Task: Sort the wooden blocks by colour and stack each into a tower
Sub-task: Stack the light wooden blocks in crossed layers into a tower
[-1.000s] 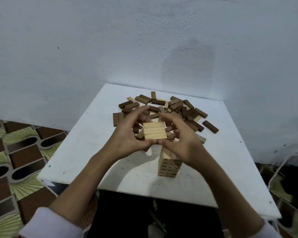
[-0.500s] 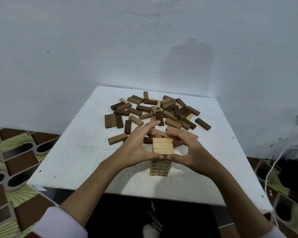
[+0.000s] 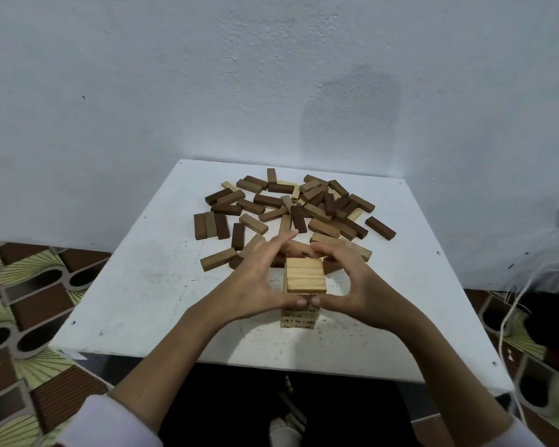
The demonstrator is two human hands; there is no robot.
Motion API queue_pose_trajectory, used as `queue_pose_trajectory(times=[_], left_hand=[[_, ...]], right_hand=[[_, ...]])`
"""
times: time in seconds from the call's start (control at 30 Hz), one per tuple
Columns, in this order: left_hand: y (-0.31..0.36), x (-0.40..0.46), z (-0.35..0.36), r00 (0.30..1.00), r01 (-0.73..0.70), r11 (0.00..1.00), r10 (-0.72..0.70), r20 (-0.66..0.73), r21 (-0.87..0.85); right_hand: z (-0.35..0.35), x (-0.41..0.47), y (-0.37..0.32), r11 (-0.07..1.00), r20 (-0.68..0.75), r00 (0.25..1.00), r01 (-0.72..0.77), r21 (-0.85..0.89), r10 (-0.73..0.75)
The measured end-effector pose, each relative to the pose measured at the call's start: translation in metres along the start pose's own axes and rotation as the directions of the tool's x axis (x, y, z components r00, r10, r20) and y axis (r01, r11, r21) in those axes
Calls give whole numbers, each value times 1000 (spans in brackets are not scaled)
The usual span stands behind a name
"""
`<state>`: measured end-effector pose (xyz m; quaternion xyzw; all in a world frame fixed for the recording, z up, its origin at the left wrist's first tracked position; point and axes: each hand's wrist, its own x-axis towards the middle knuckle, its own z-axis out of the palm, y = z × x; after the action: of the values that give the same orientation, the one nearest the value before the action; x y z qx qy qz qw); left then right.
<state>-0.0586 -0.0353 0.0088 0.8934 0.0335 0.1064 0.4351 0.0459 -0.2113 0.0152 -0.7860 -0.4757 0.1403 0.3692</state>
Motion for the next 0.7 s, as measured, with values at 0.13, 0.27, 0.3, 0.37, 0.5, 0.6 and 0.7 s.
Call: queue_pose_trajectory(times=[0.13, 0.27, 0.3, 0.37, 0.5, 0.6, 0.7], left_hand=[[1, -2, 1, 1000, 12, 1000, -12, 6, -9], [0, 0, 2, 1000, 1, 1000, -1, -6, -16], [0, 0, 2, 1000, -3, 1000, 3, -6, -14], [-1, 0, 3, 1000, -7, 1000, 7, -3, -11], [-2, 0, 4, 1000, -9, 1000, 9, -12, -20], [-2, 0, 4, 1000, -2, 1000, 1, -14, -28], [-1, -3, 6, 999, 34, 996, -35, -9, -79]], right_hand=[[2, 0, -1, 999, 21, 999, -37, 20, 37], [4, -1, -4, 999, -1, 1000, -30, 27, 30], [4, -1, -4, 999, -7, 1000, -24, 31, 24], [4, -1, -5, 999, -11, 1000, -24, 31, 24], [5, -1, -4, 1000, -28, 1000, -13, 18, 13], [7, -1, -5, 999, -31, 999, -14, 42, 15], [9, -2, -6, 997, -25, 999, -36, 71, 38]])
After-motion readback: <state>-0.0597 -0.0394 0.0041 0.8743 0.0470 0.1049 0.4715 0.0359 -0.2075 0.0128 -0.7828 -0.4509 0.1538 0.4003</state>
